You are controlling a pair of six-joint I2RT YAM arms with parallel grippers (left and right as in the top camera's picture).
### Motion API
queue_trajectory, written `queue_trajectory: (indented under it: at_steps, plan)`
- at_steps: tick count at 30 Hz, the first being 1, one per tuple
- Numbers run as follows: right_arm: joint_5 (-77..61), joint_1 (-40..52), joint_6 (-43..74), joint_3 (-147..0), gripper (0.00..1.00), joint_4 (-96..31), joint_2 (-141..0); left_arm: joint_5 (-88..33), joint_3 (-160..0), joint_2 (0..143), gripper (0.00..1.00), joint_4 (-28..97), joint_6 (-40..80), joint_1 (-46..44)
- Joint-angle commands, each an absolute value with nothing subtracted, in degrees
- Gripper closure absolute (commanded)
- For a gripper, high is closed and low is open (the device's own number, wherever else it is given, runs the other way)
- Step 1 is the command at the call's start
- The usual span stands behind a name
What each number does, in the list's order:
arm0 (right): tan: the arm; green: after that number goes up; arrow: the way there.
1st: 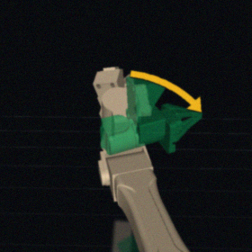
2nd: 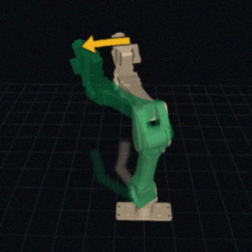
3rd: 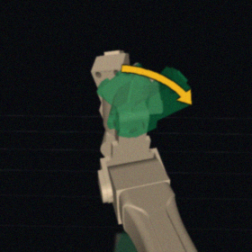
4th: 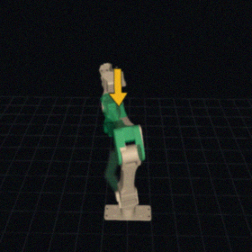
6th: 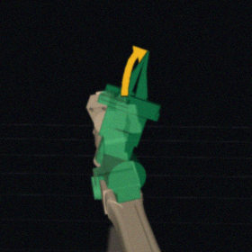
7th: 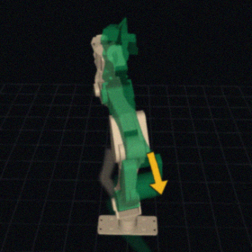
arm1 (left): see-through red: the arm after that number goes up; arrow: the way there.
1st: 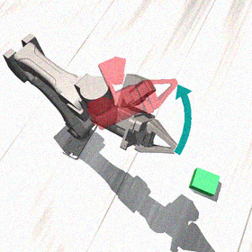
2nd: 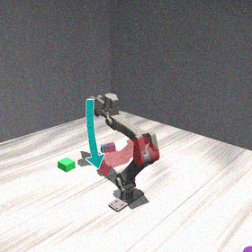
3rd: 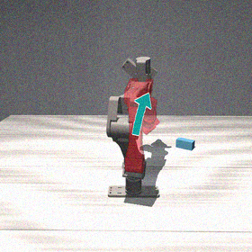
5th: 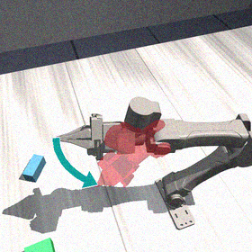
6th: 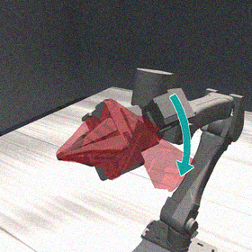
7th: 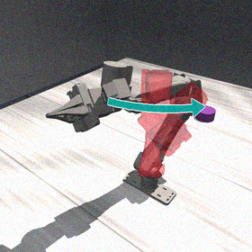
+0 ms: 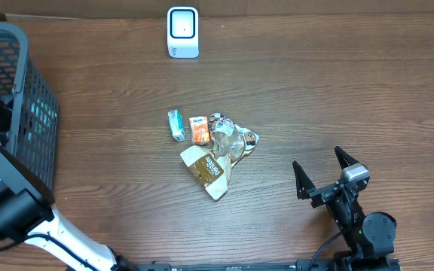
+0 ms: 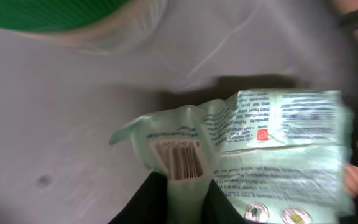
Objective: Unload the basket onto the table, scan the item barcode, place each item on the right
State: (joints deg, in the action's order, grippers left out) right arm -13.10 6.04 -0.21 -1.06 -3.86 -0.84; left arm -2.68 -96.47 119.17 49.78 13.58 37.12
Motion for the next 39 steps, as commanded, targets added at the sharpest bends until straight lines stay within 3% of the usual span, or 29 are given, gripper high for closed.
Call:
queue_trajectory:
  at_steps: [1,15,24,33,39]
  plan:
    - [-12.71,5.93,-0.40,-0.45,0.00,-3.49,-0.19,-2.61,-103.33,108.07,0.96,50.78,15.62,36.82]
    - [-12.71,5.93,-0.40,-0.45,0.00,-3.49,-0.19,-7.35,-105.75,79.20,0.96,56.27,21.08,34.68]
    - [-12.69,5.93,-0.40,-0.45,0.00,-3.49,-0.19,-8.99,-101.69,78.30,0.96,69.49,20.69,19.59]
    - [-12.69,5.93,-0.40,-0.45,0.00,-3.49,-0.19,-9.02,-78.17,78.65,0.96,54.96,22.81,0.54]
    - [-12.69,5.93,-0.40,-0.45,0.00,-3.49,-0.19,-7.60,-68.60,79.13,0.96,47.05,22.96,-5.34]
